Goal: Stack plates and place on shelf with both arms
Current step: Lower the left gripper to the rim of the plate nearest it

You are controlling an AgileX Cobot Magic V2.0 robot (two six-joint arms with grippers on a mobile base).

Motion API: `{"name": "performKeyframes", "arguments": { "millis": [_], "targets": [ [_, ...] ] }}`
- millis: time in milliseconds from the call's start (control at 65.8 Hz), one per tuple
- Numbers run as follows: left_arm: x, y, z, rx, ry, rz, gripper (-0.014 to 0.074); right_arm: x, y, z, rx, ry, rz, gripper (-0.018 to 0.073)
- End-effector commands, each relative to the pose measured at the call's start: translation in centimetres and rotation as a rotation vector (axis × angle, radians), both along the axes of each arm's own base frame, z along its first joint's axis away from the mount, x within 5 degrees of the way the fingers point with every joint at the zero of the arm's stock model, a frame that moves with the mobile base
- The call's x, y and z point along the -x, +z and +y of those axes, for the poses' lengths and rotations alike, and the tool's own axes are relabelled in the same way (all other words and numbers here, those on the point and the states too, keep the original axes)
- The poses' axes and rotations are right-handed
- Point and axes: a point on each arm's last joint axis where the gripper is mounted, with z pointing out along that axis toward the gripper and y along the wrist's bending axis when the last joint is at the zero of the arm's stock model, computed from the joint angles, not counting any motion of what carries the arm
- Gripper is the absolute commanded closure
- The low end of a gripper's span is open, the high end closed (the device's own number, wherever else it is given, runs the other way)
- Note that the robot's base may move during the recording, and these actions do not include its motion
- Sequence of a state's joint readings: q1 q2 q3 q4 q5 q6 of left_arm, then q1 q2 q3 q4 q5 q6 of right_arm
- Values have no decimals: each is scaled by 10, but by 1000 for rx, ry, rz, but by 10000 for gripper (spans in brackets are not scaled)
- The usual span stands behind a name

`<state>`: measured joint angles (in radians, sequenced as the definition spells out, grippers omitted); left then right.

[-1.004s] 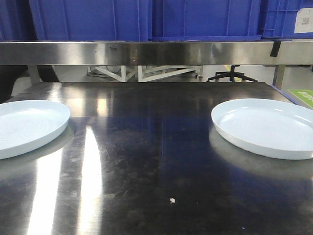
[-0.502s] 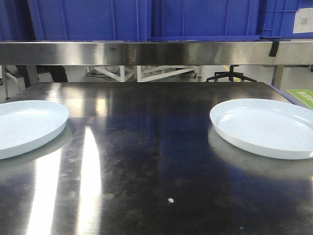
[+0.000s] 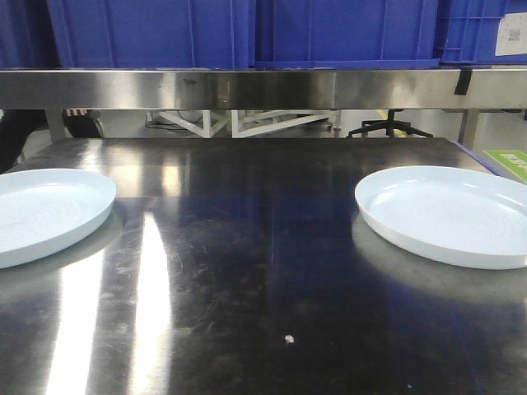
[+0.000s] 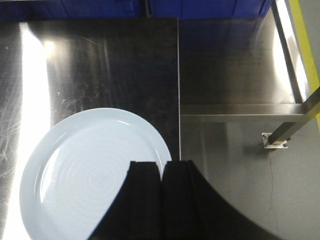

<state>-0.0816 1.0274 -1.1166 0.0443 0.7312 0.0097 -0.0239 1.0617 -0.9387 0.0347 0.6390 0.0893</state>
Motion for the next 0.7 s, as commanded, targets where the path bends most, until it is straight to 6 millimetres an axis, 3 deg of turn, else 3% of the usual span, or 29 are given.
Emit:
{"name": "performKeyframes", "arguments": {
  "millis": [0,198,304,456,563,684],
  "targets": [
    [2,18,-2,18,-11,-110,508,-5,19,-1,2,-1,-115,504],
    [2,18,-2,20,-11,-110,508,-8,15,-1,2,-1,-92,493],
    [2,18,-3,44,-10,-107,491,-8,14,-1,3,-1,-93,353],
    [0,15,-6,86,-17,-80,290,-9,15,-1,11,-1,-99,67],
    [-9,6,-7,80,-15,-30,138,-9,14,-1,11,0,-92,40],
    [-24,-9,-8,83,-5,41,120,-8,14,-1,11,0,-91,40]
  ]
}}
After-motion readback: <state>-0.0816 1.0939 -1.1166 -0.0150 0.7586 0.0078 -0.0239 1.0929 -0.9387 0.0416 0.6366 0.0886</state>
